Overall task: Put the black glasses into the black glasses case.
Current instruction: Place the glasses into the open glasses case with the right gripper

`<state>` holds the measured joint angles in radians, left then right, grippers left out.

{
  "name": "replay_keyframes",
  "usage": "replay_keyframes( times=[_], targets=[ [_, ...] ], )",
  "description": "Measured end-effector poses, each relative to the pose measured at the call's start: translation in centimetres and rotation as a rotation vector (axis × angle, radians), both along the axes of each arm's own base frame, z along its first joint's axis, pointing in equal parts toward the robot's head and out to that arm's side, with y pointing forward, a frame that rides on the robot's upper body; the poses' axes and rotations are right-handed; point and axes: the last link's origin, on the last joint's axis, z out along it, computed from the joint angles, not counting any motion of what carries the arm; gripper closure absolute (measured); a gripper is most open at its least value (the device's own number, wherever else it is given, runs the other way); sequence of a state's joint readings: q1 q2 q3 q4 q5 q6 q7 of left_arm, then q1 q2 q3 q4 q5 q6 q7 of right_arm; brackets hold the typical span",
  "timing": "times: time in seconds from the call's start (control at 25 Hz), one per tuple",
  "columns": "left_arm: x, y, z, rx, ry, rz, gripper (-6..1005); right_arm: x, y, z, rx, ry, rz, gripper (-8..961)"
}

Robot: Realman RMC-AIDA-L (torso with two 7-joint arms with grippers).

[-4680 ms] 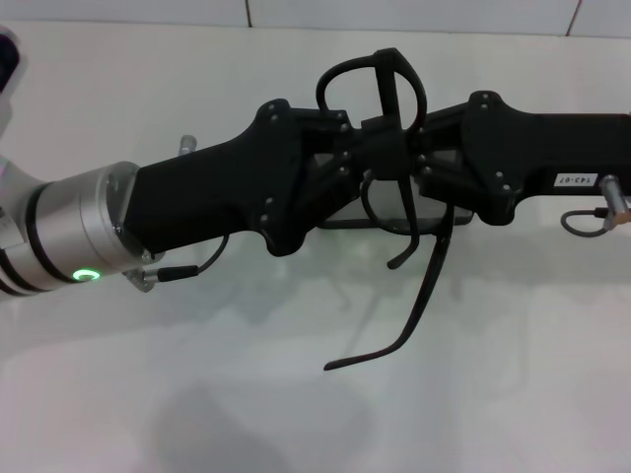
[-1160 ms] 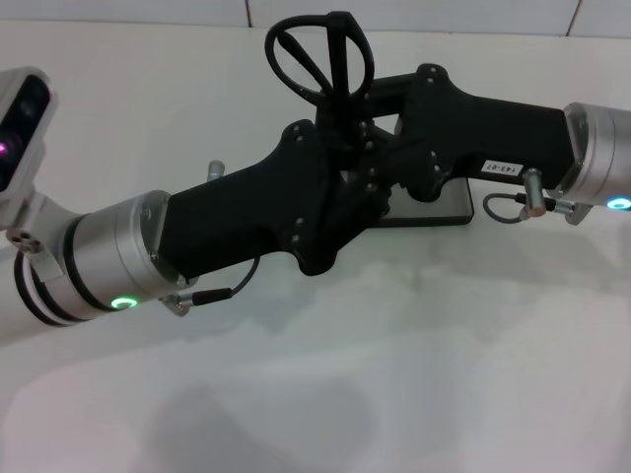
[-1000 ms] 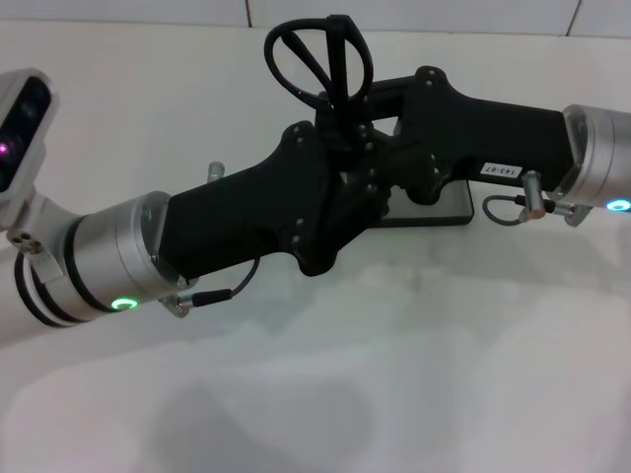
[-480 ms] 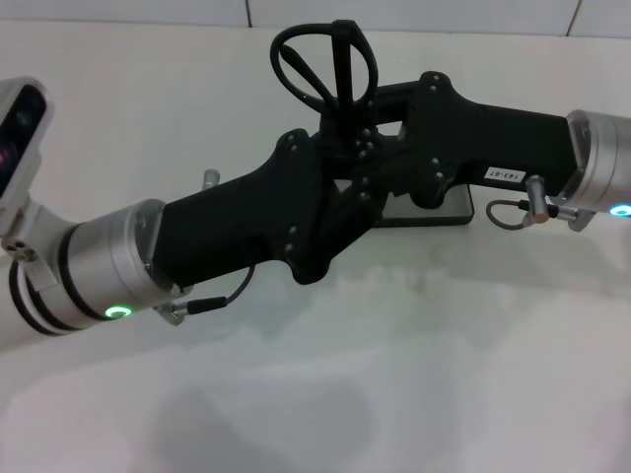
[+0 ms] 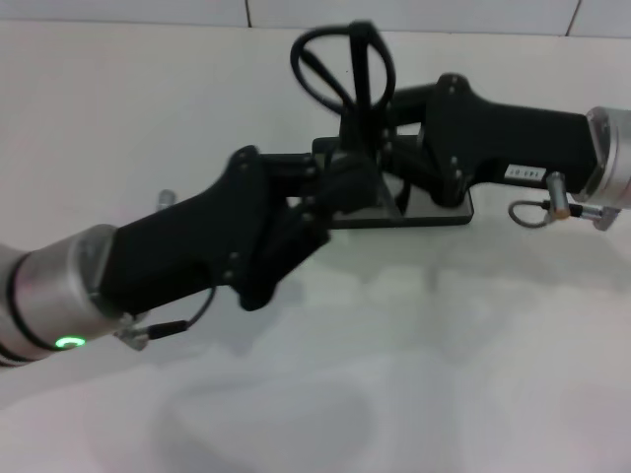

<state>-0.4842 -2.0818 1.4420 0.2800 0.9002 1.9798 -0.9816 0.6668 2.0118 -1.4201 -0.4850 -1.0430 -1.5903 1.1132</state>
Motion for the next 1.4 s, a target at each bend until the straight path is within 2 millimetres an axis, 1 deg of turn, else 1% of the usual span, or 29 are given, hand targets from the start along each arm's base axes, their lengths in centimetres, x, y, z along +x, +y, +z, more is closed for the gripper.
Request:
replay_keyframes(
  times=[0.04,0.16,0.24,0.4,0.48,0.56,0.64,0.72,0.84,0.96,1.16,1.4],
  targets=[
    [-0.2,-0.1,0.3,0.009,-0.007,0.003,924,-0.2,0.0,0.2,-0.038,-0.109,0.016,800],
    [-1.1,-0.6,1.3,0.036,-0.023,0.012,923,-0.5,0.2,0.7,-0.083,-0.304,0.002,800],
    [-1.7,-0.9,1.9,0.056,-0.024,0.020,923,-1.1,0.5,1.5,-0.101,-0.488,-0.028,799],
    [-2.6,-1.7,2.9,0.093,-0.017,0.026,923,-2.7,0.9,2.9,-0.072,-0.745,-0.080,799],
    [-2.9,-1.9,3.2,0.107,-0.012,0.027,923,-3.4,1.0,3.0,-0.048,-0.865,-0.096,798],
    [-3.2,-2.1,3.5,0.114,-0.001,0.025,923,-4.1,1.2,2.6,-0.030,-0.962,-0.098,798],
    [-3.4,-2.2,3.6,0.098,0.033,0.003,923,-4.5,1.3,2.0,-0.023,-1.014,-0.092,797],
    [-3.4,-2.3,3.6,0.071,0.072,-0.039,923,-4.9,1.4,0.9,0.004,-1.096,-0.075,797],
    [-3.5,-2.6,3.6,0.034,0.135,-0.100,923,-5.2,1.8,-0.3,0.066,-1.180,-0.058,796],
    [-3.8,-2.8,3.4,0.006,0.175,-0.122,923,-5.2,2.5,-1.7,0.195,-1.263,-0.039,796],
    [-4.0,-2.9,2.9,-0.060,0.253,-0.178,922,-5.1,3.3,-2.6,0.302,-1.297,-0.013,794],
    [-3.9,-2.6,3.1,-0.072,0.260,-0.178,922,-4.5,4.2,-4.0,0.387,-1.335,0.028,793]
  ],
)
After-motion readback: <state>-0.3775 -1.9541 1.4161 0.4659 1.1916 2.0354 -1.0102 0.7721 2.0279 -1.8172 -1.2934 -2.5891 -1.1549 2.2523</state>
